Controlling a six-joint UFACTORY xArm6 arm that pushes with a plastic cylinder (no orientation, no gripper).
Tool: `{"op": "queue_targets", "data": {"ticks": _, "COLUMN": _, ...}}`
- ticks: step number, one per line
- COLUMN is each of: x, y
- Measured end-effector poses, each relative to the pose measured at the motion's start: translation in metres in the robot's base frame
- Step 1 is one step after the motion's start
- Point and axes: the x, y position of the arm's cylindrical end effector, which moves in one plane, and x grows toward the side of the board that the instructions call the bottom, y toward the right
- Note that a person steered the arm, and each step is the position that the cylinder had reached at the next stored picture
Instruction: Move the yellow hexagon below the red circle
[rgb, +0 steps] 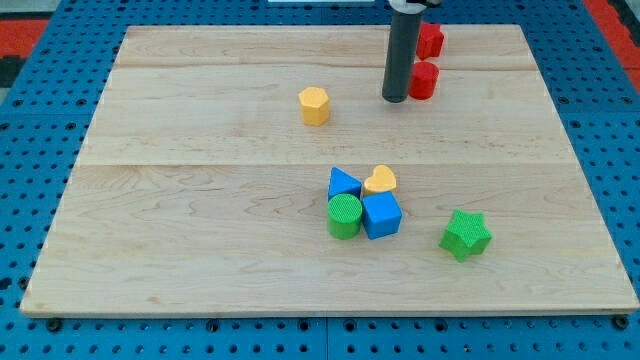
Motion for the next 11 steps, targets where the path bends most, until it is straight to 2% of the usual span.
{"op": "queue_targets", "data": {"ticks": 2, "x": -0.006, "y": 0.032}}
{"op": "queue_targets", "data": {"ticks": 3, "x": 0.053, "y": 0.025}}
{"op": "queue_targets", "data": {"ticks": 4, "x": 0.086, "y": -0.071}}
{"op": "queue_targets", "data": {"ticks": 5, "x": 0.048, "y": -0.175}}
{"op": "queue_targets", "data": {"ticks": 6, "x": 0.009, "y": -0.182}}
{"op": "queue_targets", "data": {"ticks": 7, "x": 0.026, "y": -0.073}}
{"op": "queue_targets", "data": {"ticks": 8, "x": 0.022, "y": -0.026}}
{"op": "queue_targets", "data": {"ticks": 9, "x": -0.018, "y": -0.046}}
{"op": "queue_targets", "data": {"ticks": 10, "x": -0.010, "y": -0.002}}
{"op": "queue_targets", "data": {"ticks": 11, "x": 0.010, "y": 0.019}}
